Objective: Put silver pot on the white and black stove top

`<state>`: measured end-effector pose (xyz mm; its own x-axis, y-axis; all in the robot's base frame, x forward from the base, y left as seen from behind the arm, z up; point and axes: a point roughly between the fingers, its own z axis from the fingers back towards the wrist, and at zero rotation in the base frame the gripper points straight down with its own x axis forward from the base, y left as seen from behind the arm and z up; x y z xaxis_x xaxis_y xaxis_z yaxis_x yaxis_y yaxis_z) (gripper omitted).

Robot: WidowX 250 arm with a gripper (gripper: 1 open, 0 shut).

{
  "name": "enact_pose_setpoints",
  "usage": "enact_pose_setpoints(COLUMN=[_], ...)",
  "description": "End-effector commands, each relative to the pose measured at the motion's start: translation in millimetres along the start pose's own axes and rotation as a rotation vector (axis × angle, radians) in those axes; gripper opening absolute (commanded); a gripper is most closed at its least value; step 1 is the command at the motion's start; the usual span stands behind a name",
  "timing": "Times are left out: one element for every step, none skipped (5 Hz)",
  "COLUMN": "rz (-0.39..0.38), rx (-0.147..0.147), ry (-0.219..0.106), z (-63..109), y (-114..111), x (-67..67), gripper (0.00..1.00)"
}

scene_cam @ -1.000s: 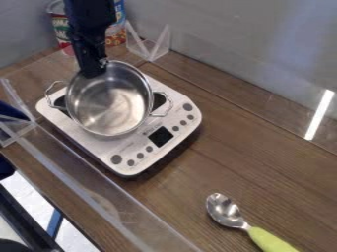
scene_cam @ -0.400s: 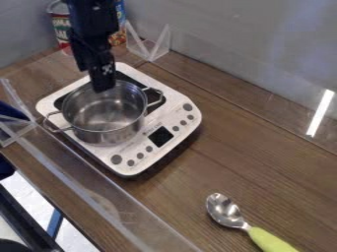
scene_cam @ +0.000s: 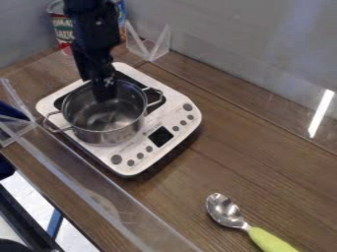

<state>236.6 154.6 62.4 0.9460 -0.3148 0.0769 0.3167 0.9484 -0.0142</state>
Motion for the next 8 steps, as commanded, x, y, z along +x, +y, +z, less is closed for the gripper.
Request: enact_pose_setpoints(rz=[0.004,0.003,0.003,0.008,0.013,0.015,0.017,0.015], rx=[0.019,0.020,0.024,0.028,0.032,0.038,0.045,0.051], ry=[-0.016,-0.016,-0.017,-0.023,-0.027,-0.032,-0.036,-0.039], z=[-1.4,-4.5,-3.6,6.6,13.9,21.9,30.5,36.9], y=[6.0,6.6,6.7,6.5,6.9,7.3,7.7,7.9], x=[-2.2,-2.0,-1.7,-1.8,-1.9,-1.8,-1.4,-0.8], gripper=[1.00,0.00,0.00,0.00,0.00,0.00,0.00,0.00])
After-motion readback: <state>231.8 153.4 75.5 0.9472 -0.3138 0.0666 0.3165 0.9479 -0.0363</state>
